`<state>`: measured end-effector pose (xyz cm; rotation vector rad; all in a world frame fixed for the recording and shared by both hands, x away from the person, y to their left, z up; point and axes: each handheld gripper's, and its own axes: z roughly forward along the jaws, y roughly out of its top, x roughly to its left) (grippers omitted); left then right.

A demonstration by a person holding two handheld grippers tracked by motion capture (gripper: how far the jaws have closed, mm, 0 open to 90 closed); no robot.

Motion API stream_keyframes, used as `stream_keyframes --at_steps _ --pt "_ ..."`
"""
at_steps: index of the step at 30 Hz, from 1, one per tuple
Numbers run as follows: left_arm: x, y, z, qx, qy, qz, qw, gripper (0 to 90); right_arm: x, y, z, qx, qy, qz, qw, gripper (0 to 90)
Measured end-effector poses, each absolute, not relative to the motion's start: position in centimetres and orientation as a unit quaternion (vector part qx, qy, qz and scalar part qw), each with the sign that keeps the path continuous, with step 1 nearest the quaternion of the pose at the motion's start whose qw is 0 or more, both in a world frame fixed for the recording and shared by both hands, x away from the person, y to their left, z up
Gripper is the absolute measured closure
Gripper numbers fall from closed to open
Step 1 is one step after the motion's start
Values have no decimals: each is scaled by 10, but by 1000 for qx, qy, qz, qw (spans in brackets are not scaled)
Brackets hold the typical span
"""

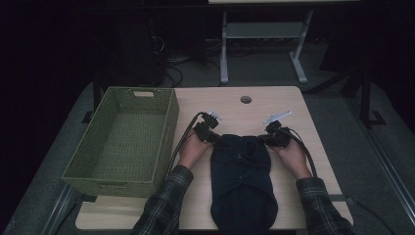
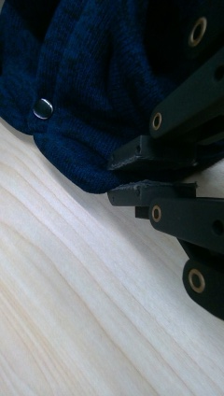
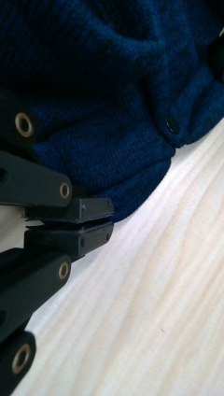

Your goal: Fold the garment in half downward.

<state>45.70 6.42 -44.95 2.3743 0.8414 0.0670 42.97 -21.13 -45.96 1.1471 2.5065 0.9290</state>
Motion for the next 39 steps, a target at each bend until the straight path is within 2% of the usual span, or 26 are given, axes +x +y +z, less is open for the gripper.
stream_keyframes --at_steps 8,23,29,33,39 --pt "453 68 -424 882 325 64 335 826 433 -214 -444 397 843 339 130 873" --pt "448 72 -342 866 297 155 370 825 433 -211 -360 362 829 373 205 874" --pt "439 71 -310 854 283 194 390 824 423 -208 -325 347 815 388 253 874" --pt "426 73 -309 854 272 195 398 822 409 -209 -315 337 806 409 262 873" --pt "401 79 -327 853 265 188 409 817 384 -210 -335 329 806 422 252 873"
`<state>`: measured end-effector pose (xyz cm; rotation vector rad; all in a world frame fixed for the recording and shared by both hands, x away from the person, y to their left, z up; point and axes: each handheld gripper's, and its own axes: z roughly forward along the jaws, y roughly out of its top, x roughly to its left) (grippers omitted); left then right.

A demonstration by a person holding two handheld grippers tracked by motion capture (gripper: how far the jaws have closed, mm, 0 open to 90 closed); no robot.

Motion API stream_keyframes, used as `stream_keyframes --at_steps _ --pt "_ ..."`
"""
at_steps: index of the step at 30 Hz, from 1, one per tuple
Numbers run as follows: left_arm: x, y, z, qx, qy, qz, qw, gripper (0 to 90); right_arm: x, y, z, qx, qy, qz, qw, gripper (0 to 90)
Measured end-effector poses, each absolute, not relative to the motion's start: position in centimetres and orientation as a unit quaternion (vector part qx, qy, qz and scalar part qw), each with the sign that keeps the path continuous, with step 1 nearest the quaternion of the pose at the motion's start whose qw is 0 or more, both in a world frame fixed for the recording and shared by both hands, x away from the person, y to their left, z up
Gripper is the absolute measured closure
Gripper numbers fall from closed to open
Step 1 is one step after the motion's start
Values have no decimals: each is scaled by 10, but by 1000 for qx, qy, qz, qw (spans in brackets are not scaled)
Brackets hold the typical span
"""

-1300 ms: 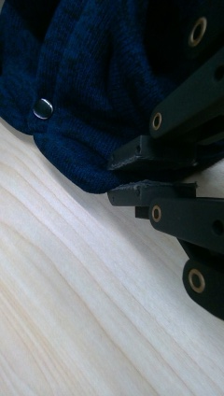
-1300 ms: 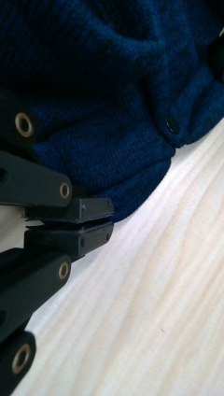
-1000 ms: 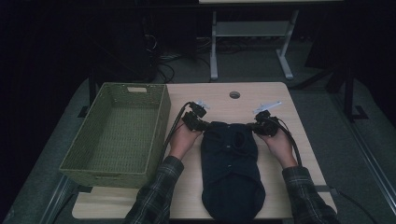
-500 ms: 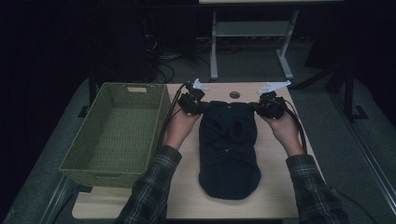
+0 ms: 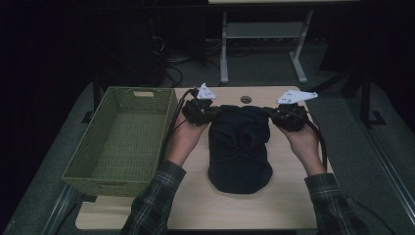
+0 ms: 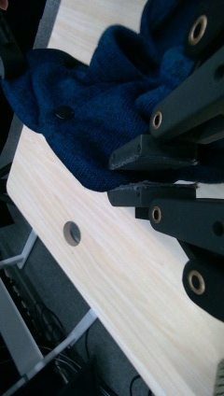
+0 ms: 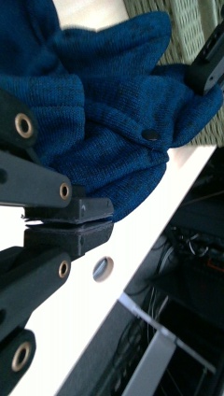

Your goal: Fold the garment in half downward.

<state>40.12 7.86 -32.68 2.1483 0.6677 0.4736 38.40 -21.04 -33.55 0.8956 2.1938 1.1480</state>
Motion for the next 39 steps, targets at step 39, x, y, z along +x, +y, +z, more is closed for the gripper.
stream_keyframes --at_steps 39 --pt "353 95 -382 868 262 74 415 810 322 -218 -397 327 824 433 163 865"
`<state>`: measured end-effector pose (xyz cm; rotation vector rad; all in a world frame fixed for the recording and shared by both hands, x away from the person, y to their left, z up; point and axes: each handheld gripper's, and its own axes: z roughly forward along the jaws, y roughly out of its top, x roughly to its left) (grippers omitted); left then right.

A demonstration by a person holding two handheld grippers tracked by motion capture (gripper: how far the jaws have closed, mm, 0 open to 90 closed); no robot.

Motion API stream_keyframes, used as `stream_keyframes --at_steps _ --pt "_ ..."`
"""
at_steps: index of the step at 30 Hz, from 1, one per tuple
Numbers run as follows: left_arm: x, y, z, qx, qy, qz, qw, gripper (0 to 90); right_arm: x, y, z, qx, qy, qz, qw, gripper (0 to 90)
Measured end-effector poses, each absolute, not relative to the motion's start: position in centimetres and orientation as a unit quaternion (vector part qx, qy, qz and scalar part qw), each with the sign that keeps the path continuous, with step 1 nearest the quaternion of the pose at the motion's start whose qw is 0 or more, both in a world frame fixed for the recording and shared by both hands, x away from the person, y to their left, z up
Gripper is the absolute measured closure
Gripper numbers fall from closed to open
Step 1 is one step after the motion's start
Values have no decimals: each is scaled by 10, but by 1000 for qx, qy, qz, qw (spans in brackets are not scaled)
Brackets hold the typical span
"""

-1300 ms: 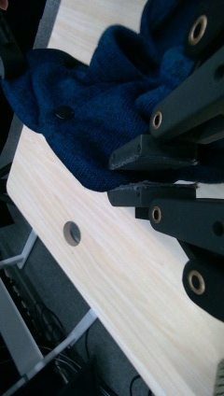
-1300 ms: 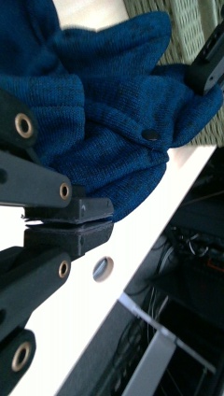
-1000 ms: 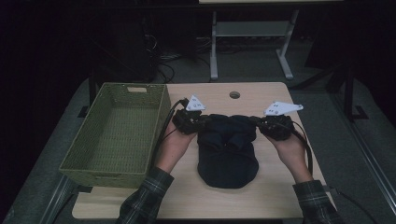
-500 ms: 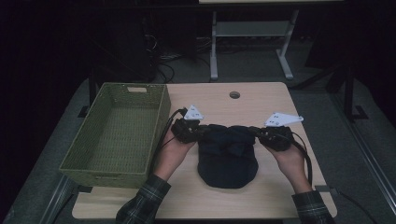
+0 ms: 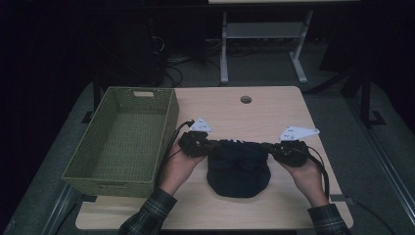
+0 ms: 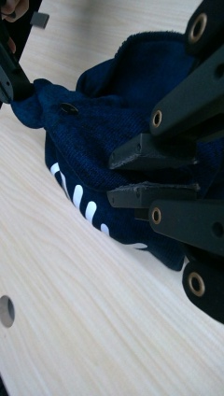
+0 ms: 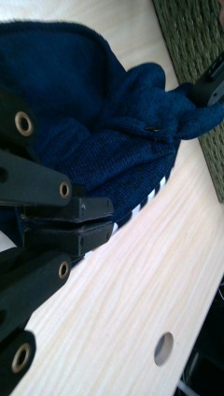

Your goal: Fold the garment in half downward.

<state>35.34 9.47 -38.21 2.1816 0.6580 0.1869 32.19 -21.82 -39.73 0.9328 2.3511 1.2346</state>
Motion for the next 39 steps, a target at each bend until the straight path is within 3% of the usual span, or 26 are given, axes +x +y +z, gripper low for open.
stream_keyframes --at_steps 39 --pt "294 101 -431 900 246 9 360 753 253 -214 -446 319 852 409 73 793"
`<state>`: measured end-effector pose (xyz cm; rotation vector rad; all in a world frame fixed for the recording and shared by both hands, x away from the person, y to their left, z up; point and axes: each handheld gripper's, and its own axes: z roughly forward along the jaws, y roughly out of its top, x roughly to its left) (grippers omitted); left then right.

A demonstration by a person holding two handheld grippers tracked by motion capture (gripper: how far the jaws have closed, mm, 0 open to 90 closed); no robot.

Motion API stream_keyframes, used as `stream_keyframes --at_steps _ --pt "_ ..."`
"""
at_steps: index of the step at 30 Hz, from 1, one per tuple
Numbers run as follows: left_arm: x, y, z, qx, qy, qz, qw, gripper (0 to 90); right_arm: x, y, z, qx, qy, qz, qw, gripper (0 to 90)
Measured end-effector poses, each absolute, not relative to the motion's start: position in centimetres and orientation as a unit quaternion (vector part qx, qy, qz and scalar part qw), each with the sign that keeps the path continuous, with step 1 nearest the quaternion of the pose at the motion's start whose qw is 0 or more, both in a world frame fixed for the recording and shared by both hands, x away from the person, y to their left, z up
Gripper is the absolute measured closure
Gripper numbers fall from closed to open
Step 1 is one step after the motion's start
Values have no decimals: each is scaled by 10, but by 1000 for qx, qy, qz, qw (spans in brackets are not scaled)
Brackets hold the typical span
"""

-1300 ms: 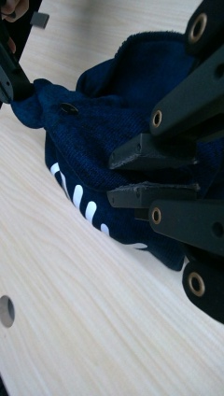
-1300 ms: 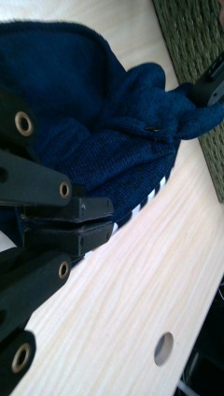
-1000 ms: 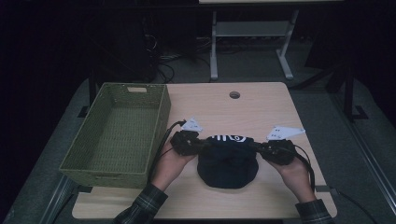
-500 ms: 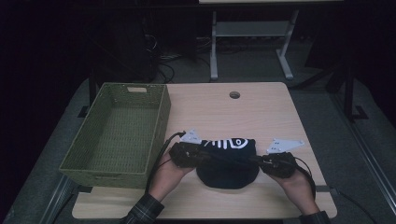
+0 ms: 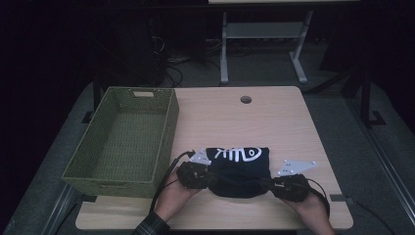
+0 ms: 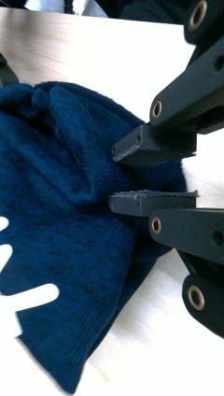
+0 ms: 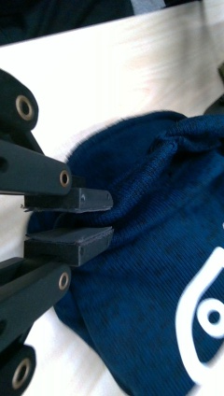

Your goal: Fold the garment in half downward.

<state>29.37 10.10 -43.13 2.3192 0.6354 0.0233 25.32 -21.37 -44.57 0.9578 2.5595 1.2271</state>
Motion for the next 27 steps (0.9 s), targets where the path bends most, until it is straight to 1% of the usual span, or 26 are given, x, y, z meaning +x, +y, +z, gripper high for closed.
stream_keyframes --at_steps 3,5,8,11,17,21,22,27 --pt "292 100 -435 903 246 5 352 753 249 -212 -452 315 856 405 63 787" --pt "290 101 -436 904 245 5 350 749 246 -211 -453 316 856 406 57 762" --pt "289 103 -434 905 245 2 347 733 242 -211 -453 313 855 409 59 711" --pt "287 105 -429 901 249 4 356 729 240 -216 -448 310 850 419 67 684" --pt "286 109 -414 900 243 16 361 728 240 -233 -431 320 831 447 88 687" --pt "286 116 -403 894 249 21 373 724 244 -243 -428 329 821 456 96 731" --pt "286 117 -401 894 248 22 372 719 246 -244 -427 329 821 456 98 746" --pt "286 121 -394 890 252 19 379 665 254 -241 -427 328 825 450 99 763"
